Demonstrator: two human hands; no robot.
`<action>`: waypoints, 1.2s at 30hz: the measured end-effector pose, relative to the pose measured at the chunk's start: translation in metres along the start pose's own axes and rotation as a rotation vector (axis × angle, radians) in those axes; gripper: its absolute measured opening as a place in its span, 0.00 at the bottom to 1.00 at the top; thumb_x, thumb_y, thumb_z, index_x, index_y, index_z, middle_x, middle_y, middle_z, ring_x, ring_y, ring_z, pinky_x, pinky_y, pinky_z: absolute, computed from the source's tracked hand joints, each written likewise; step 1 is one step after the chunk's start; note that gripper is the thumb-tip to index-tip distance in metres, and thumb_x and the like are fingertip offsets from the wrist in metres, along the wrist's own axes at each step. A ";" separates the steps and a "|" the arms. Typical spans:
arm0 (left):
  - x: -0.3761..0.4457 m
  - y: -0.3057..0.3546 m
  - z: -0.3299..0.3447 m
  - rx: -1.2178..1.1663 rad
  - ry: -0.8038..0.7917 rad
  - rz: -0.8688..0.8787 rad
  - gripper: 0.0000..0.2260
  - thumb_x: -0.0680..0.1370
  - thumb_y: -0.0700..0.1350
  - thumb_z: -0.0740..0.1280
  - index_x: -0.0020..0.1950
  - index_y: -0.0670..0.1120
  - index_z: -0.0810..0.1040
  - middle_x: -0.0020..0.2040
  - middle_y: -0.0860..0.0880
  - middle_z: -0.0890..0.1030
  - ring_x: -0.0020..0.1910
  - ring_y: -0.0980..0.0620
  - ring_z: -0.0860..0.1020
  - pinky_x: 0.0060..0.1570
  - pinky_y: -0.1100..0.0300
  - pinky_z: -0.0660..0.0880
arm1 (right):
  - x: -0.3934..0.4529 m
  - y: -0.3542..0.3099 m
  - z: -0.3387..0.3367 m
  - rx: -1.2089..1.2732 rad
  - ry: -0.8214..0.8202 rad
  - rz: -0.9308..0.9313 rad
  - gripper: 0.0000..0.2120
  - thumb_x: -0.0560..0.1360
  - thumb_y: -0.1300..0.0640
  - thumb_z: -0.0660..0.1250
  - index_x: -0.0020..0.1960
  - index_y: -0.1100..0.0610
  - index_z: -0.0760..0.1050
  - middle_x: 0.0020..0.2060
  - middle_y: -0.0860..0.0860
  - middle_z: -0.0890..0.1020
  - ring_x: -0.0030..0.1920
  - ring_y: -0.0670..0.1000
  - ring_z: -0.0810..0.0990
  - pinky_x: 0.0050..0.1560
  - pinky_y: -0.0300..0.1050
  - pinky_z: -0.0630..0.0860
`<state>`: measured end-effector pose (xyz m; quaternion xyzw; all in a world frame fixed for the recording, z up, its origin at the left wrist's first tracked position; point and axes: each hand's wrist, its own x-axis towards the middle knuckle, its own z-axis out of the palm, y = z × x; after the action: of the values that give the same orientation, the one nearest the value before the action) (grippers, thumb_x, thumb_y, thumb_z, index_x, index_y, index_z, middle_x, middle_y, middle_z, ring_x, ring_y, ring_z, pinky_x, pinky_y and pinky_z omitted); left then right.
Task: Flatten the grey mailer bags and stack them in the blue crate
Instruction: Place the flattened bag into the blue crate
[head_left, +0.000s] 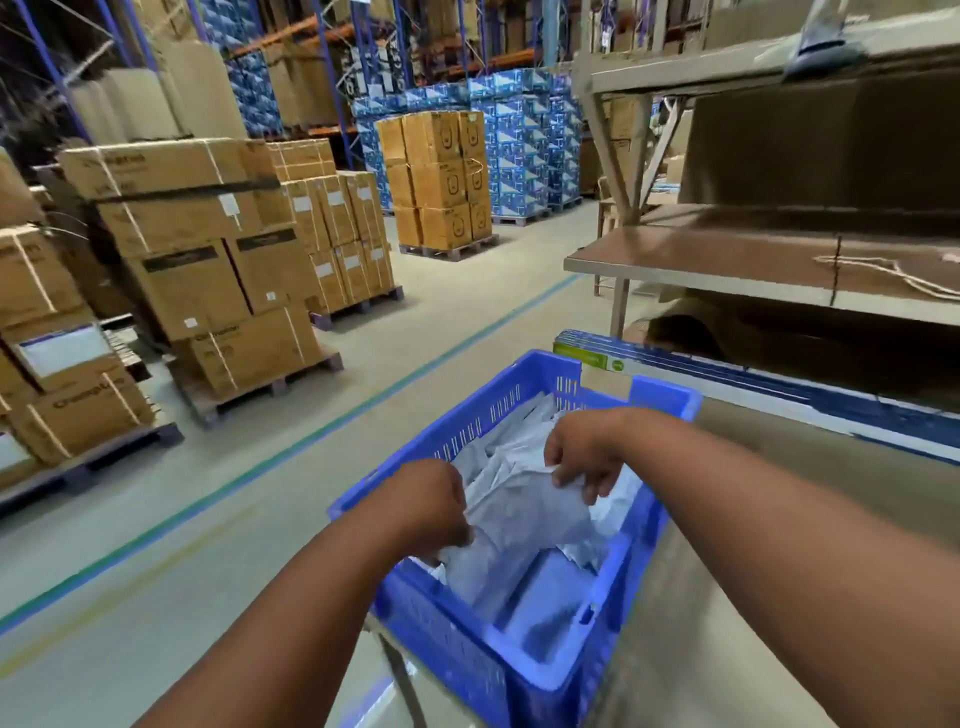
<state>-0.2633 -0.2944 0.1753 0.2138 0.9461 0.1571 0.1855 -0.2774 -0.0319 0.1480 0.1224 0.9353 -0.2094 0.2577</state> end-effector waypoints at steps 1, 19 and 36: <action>0.007 -0.004 0.006 -0.013 -0.072 0.009 0.08 0.76 0.41 0.77 0.46 0.41 0.79 0.39 0.41 0.85 0.38 0.44 0.88 0.43 0.49 0.86 | 0.011 0.001 0.006 0.004 -0.067 0.027 0.14 0.81 0.60 0.72 0.63 0.52 0.72 0.51 0.65 0.87 0.40 0.59 0.89 0.34 0.47 0.83; 0.080 -0.011 0.075 0.680 -0.442 0.216 0.06 0.76 0.44 0.75 0.41 0.46 0.80 0.38 0.47 0.79 0.41 0.43 0.81 0.49 0.51 0.81 | 0.091 -0.025 0.051 -0.212 -0.176 0.008 0.11 0.74 0.64 0.75 0.55 0.56 0.83 0.37 0.51 0.82 0.32 0.50 0.82 0.34 0.39 0.80; 0.069 0.027 0.064 0.898 -0.428 0.046 0.21 0.72 0.66 0.76 0.56 0.53 0.80 0.48 0.52 0.80 0.52 0.44 0.82 0.54 0.51 0.77 | 0.060 -0.005 0.045 -0.100 0.130 -0.120 0.12 0.78 0.59 0.71 0.60 0.51 0.76 0.53 0.54 0.83 0.36 0.53 0.87 0.33 0.44 0.80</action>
<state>-0.2853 -0.2256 0.1098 0.3211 0.8561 -0.3090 0.2617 -0.3100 -0.0495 0.0825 0.0665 0.9650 -0.1692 0.1890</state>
